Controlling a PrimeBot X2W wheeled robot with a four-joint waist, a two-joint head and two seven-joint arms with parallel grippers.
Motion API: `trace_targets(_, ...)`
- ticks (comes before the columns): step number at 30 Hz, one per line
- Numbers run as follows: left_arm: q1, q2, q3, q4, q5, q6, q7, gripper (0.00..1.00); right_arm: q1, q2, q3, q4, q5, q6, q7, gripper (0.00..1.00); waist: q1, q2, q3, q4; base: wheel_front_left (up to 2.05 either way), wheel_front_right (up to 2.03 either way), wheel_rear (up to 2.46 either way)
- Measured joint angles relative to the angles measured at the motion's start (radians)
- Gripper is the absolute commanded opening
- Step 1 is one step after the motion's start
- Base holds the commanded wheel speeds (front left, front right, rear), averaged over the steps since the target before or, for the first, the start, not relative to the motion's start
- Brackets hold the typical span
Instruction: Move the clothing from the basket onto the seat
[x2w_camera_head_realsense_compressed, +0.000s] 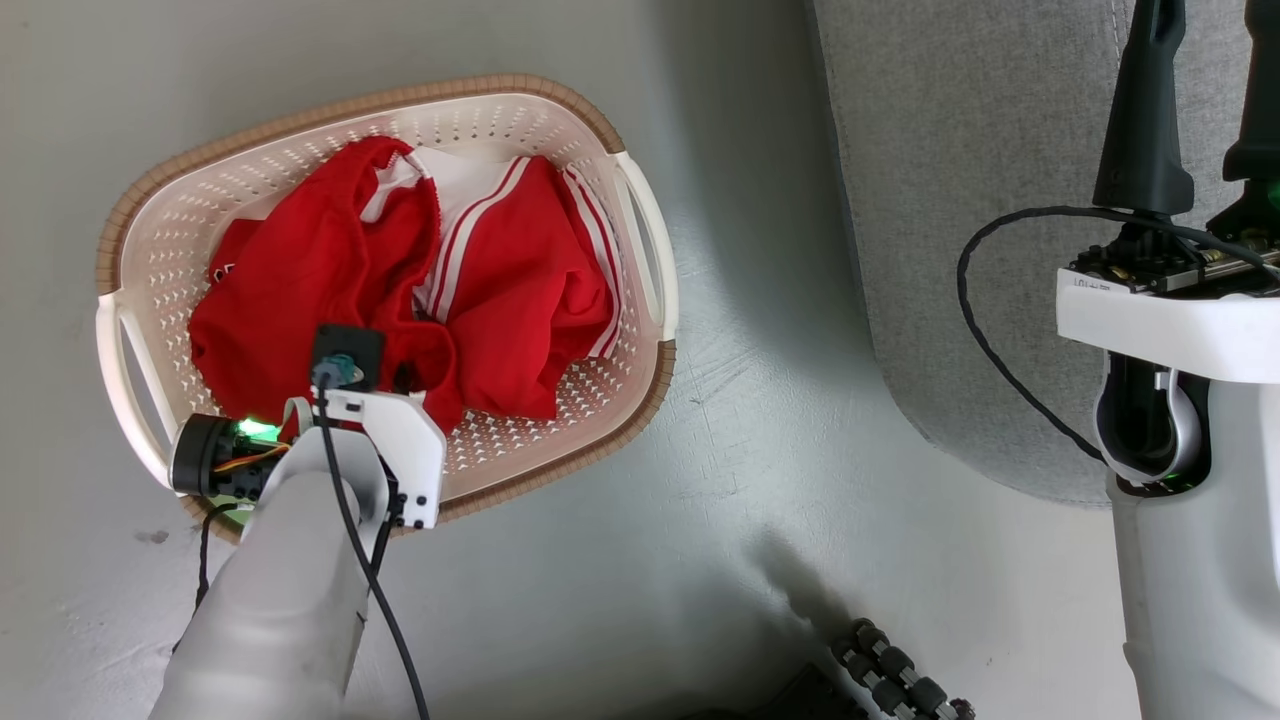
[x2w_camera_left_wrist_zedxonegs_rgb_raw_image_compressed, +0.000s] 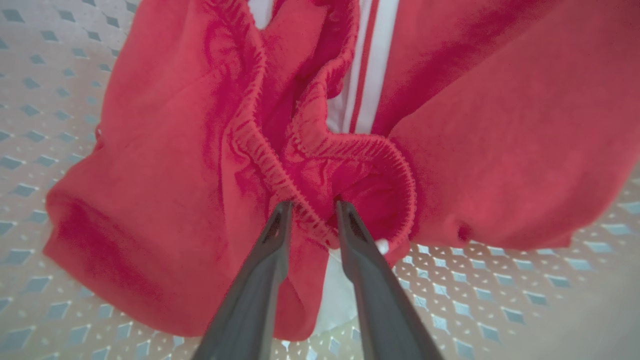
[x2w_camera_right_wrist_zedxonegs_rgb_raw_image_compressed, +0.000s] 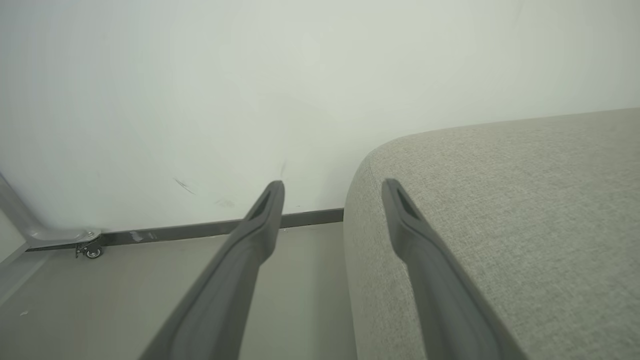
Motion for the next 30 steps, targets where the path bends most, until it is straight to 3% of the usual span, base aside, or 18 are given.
trace_targets(1,-0.002,-0.001,0.007,0.002,-0.008,0.000,0.000,0.49,0.000,0.000,0.001,0.000,0.003,0.000,0.000,1.00,0.0000,0.0000,0.001,-0.001,0.00,0.00,0.00)
trace_targets(7,-0.024,-0.008,0.044,0.016,-0.050,0.009,0.018,0.81,0.000,0.000,0.001,0.000,0.016,0.000,0.000,1.00,0.0000,0.0000,0.007,-0.011,0.00,0.00,0.00)
trace_targets(10,-0.034,-0.008,0.053,0.035,-0.050,0.040,0.037,0.84,0.000,0.000,0.001,0.000,0.018,0.000,0.000,1.00,0.0000,0.0000,0.012,-0.016,0.00,0.00,0.00)
trace_targets(14,-0.043,-0.009,0.076,0.047,-0.070,0.051,0.055,0.70,0.000,0.000,0.002,0.000,0.021,0.000,0.000,1.00,0.0000,0.0000,0.018,-0.023,0.00,0.00,0.00)
trace_targets(15,-0.044,-0.009,0.077,0.049,-0.075,0.054,0.057,0.50,0.000,0.000,0.003,0.000,0.021,0.000,0.000,1.00,0.0000,0.0000,0.019,-0.024,0.00,0.00,0.00)
trace_targets(17,-0.045,-0.009,0.086,0.051,-0.082,0.055,0.057,0.45,0.000,0.000,0.005,0.000,0.026,0.000,0.000,1.00,0.0000,0.0000,0.022,-0.027,0.00,0.00,0.00)
trace_targets(19,-0.048,-0.009,0.092,0.051,-0.093,0.055,0.057,0.05,0.000,0.000,0.005,0.000,0.026,0.000,0.000,1.00,0.0000,0.0000,0.024,-0.029,0.00,0.00,0.00)
trace_targets(20,-0.049,-0.009,0.091,0.052,-0.093,0.055,0.056,0.00,0.000,0.000,0.005,0.000,0.026,0.000,0.000,1.00,0.0000,0.0000,0.025,-0.030,0.00,0.00,0.00)
trace_targets(30,-0.049,-0.010,0.065,0.040,-0.080,0.039,-0.009,0.00,0.000,0.000,-0.002,0.010,0.035,0.000,0.000,1.00,-0.0001,0.0000,0.012,-0.026,0.00,0.00,0.00)
